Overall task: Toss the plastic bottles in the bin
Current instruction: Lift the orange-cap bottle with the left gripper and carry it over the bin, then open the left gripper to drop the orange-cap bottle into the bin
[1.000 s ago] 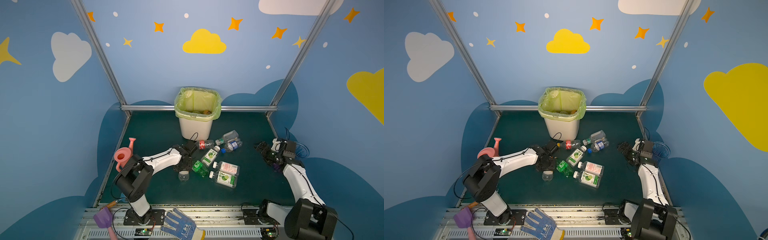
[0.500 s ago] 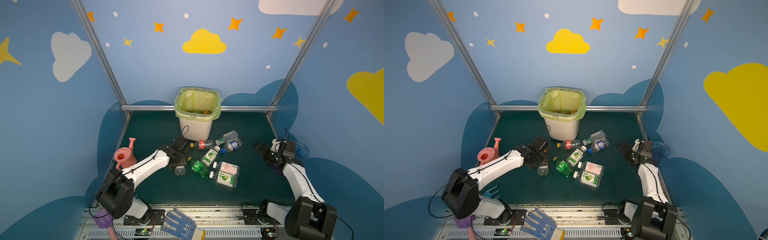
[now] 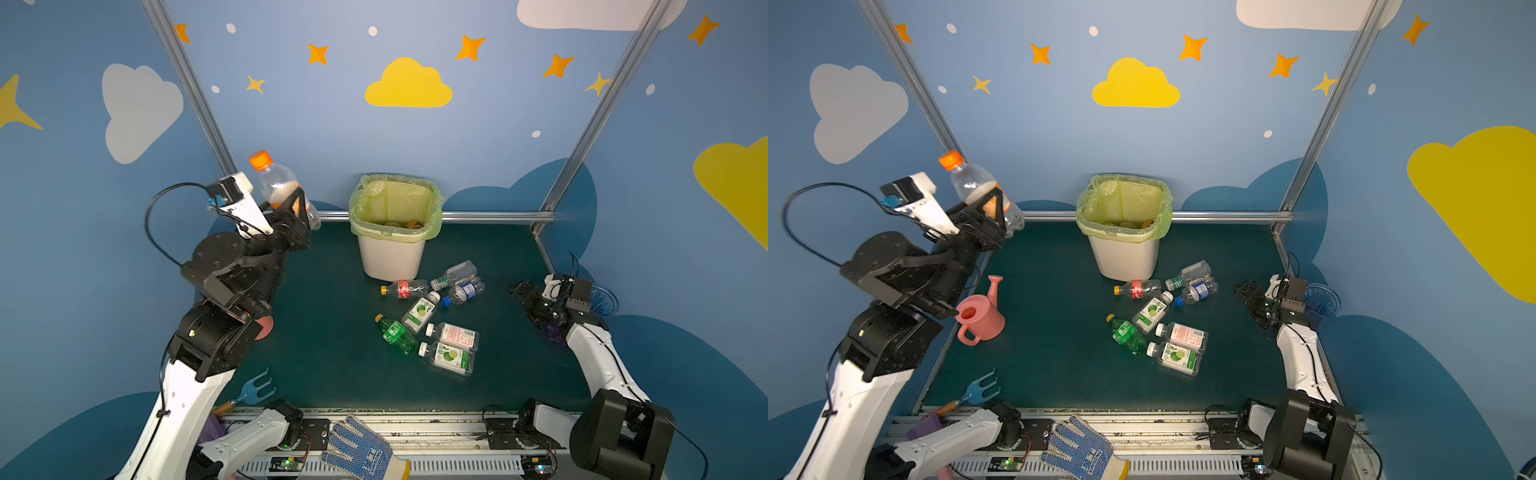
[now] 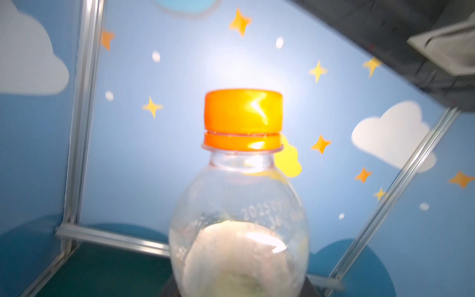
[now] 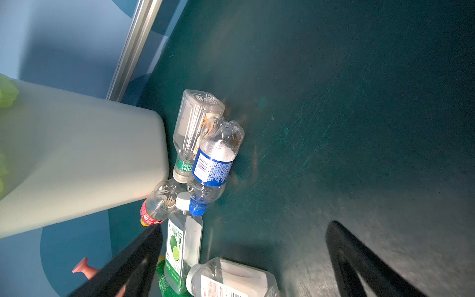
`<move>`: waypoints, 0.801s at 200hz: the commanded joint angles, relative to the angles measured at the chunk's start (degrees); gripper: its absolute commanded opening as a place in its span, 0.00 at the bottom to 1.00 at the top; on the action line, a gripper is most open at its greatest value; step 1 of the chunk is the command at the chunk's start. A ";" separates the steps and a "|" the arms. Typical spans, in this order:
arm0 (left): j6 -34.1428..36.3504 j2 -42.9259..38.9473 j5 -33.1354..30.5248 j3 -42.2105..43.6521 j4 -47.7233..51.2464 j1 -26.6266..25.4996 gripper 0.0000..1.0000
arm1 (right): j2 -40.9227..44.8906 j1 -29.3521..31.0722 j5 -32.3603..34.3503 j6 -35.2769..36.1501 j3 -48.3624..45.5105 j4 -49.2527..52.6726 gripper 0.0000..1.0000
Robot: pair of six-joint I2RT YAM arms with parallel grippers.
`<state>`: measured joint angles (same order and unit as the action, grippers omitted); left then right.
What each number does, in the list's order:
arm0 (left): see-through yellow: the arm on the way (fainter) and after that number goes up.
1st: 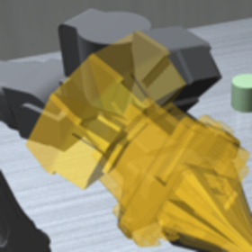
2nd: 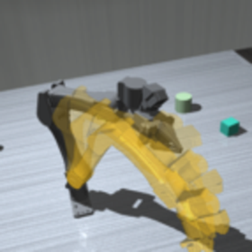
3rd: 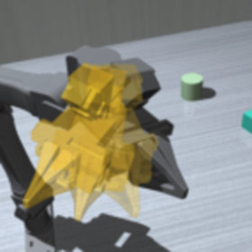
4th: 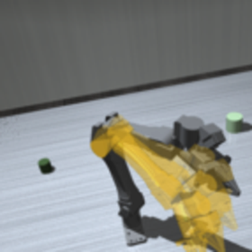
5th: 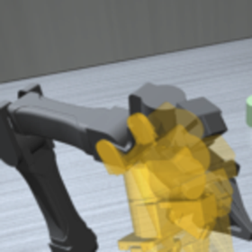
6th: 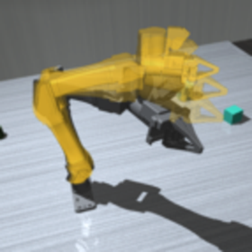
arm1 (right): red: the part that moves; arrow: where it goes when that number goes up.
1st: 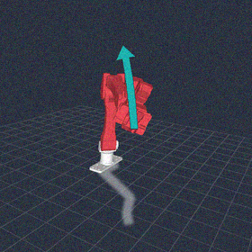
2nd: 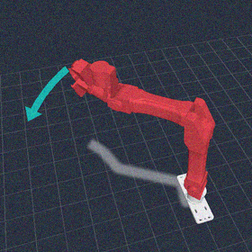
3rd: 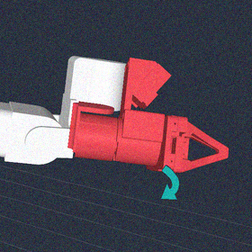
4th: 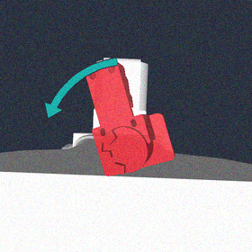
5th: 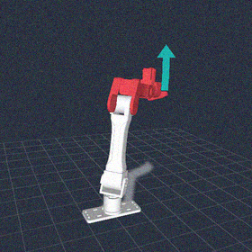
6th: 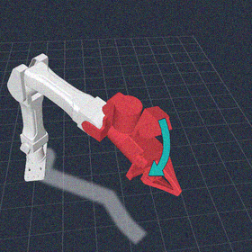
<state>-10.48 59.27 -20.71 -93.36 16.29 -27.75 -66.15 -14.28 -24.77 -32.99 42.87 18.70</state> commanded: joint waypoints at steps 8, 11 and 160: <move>-0.45 16.04 7.91 -3.62 -0.97 0.08 0.52 | 2.79 -0.15 -1.17 -0.03 0.14 0.75 0.98; -0.96 18.40 8.75 -5.26 0.43 0.12 0.53 | 2.93 -0.09 -1.30 -0.13 0.11 0.66 0.98; 1.62 36.61 17.10 -32.52 9.05 -0.84 1.00 | 6.37 -0.25 0.58 -0.75 -1.31 2.26 0.98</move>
<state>-10.68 97.23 -1.30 -135.15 30.24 -28.67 -59.24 -14.37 -24.58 -33.23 42.13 20.82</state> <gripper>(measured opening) 0.999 0.981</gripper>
